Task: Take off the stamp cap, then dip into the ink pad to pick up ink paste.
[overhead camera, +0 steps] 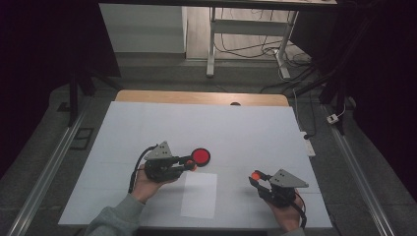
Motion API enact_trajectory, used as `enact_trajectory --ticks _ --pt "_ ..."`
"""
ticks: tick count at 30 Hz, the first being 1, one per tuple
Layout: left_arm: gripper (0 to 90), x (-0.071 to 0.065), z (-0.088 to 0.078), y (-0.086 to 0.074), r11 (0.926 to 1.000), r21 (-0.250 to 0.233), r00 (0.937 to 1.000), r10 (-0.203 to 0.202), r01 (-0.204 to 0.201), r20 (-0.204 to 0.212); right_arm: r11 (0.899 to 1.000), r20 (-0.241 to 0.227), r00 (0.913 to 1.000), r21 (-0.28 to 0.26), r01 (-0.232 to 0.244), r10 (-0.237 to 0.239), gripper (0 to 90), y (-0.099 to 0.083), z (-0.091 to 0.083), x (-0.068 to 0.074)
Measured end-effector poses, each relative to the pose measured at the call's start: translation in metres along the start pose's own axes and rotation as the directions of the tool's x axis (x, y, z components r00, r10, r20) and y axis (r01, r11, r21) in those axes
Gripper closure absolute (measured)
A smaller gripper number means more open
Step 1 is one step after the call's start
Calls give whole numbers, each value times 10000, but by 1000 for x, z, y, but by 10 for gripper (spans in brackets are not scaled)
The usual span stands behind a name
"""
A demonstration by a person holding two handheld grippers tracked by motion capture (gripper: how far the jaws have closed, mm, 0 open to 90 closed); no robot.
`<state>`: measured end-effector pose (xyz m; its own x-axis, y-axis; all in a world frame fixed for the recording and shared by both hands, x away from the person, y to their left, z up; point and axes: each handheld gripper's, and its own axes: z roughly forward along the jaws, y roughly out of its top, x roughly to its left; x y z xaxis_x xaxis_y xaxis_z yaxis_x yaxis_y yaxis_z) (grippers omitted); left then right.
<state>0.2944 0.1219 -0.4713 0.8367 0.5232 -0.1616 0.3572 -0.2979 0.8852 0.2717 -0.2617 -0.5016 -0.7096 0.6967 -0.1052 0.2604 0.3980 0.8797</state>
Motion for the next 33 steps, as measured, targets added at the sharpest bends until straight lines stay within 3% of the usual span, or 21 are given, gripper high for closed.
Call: enact_trajectory --ticks 20,33 --pt "725 2 3 9 10000 -58 9997 38 -39 -220 10000 47 10000 -26 -30 30 642 0 0 -2" --pt "725 24 19 23 9991 331 9975 -226 248 -674 9997 -49 9998 -151 -209 208 642 0 0 -4"
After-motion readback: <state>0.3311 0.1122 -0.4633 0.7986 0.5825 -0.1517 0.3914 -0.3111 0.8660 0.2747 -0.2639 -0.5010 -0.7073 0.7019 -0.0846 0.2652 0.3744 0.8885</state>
